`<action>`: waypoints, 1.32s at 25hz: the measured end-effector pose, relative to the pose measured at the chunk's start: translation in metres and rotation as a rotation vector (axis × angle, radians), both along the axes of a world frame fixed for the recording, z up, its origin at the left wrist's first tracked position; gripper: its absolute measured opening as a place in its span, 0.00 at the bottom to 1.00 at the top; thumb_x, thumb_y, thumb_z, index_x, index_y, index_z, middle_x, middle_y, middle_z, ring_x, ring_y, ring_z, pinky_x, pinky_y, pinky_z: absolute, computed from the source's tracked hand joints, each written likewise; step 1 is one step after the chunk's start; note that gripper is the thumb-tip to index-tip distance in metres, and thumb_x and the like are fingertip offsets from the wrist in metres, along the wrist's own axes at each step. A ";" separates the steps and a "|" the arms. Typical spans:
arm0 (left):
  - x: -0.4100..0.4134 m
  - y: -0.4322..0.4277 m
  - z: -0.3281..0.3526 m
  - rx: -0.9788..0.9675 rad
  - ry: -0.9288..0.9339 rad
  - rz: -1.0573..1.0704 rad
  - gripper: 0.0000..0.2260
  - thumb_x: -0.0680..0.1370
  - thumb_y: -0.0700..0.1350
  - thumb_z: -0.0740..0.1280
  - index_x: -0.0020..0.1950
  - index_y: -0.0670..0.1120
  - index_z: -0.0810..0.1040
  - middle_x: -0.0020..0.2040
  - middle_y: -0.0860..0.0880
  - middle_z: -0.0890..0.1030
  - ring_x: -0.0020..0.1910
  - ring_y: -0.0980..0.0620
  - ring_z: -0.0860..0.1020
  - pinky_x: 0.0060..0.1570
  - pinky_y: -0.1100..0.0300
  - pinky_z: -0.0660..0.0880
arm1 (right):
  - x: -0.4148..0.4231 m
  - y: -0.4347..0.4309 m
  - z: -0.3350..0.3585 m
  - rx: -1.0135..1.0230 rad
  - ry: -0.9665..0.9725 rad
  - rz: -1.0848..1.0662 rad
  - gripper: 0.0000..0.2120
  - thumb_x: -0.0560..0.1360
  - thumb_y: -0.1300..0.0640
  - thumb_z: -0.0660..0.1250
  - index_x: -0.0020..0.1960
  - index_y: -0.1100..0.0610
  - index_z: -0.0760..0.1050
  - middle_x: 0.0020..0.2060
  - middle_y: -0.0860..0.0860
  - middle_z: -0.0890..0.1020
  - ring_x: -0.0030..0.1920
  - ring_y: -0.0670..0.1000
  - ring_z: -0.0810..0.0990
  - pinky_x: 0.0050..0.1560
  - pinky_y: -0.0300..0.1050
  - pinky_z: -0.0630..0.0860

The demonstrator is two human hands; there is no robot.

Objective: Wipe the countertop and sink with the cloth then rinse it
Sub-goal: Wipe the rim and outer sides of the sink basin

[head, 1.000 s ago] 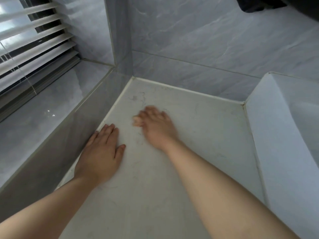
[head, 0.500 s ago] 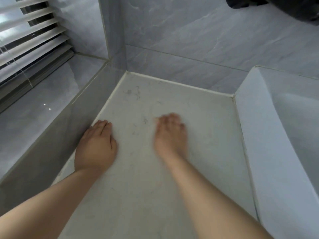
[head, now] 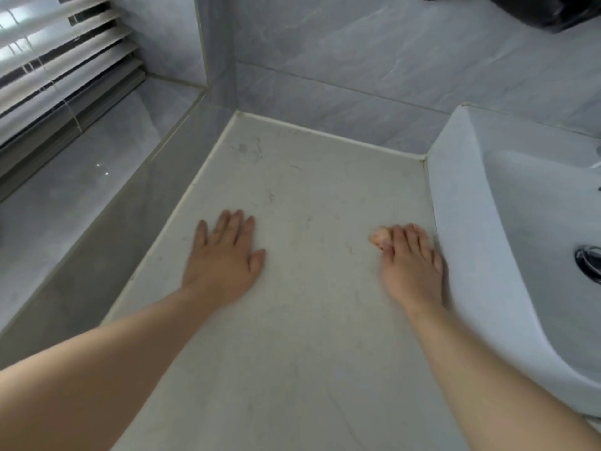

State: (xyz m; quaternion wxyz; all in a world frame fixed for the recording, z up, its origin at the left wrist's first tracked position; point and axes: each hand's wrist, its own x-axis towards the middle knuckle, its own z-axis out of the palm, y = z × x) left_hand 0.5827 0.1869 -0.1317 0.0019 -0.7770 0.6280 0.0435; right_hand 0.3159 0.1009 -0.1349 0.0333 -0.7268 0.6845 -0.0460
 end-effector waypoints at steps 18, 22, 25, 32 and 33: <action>-0.122 0.071 0.054 -0.209 0.668 -0.097 0.17 0.74 0.50 0.55 0.53 0.47 0.80 0.53 0.49 0.81 0.53 0.49 0.78 0.49 0.64 0.68 | 0.000 0.136 0.033 -0.044 -0.804 0.422 0.14 0.71 0.63 0.59 0.54 0.60 0.78 0.49 0.55 0.80 0.49 0.51 0.79 0.50 0.39 0.72; -0.175 0.064 0.117 -0.224 1.125 0.039 0.11 0.73 0.59 0.58 0.50 0.59 0.75 0.47 0.54 0.82 0.49 0.55 0.78 0.48 0.60 0.73 | -0.034 0.129 0.103 -0.070 -1.052 0.372 0.08 0.75 0.59 0.68 0.43 0.49 0.70 0.42 0.48 0.73 0.40 0.43 0.73 0.41 0.34 0.69; -0.215 0.052 0.160 -0.334 1.166 0.031 0.06 0.76 0.55 0.64 0.45 0.54 0.77 0.36 0.56 0.81 0.35 0.62 0.77 0.34 0.67 0.72 | -0.073 0.113 0.153 -0.121 -1.132 0.349 0.09 0.75 0.59 0.68 0.41 0.49 0.70 0.39 0.47 0.77 0.38 0.40 0.74 0.41 0.35 0.71; -0.301 -0.004 0.205 -0.293 1.718 0.227 0.05 0.81 0.42 0.59 0.50 0.42 0.73 0.37 0.45 0.76 0.24 0.59 0.76 0.26 0.65 0.74 | -0.161 0.069 0.180 0.354 -1.507 -0.152 0.10 0.81 0.47 0.55 0.52 0.50 0.74 0.45 0.54 0.81 0.41 0.53 0.80 0.44 0.48 0.76; -0.309 -0.011 0.207 -0.278 1.766 0.228 0.04 0.81 0.41 0.58 0.49 0.44 0.72 0.35 0.45 0.75 0.23 0.58 0.75 0.26 0.64 0.74 | -0.171 0.069 0.179 0.488 -1.606 -0.216 0.13 0.81 0.45 0.54 0.54 0.49 0.74 0.44 0.54 0.82 0.40 0.53 0.80 0.43 0.48 0.75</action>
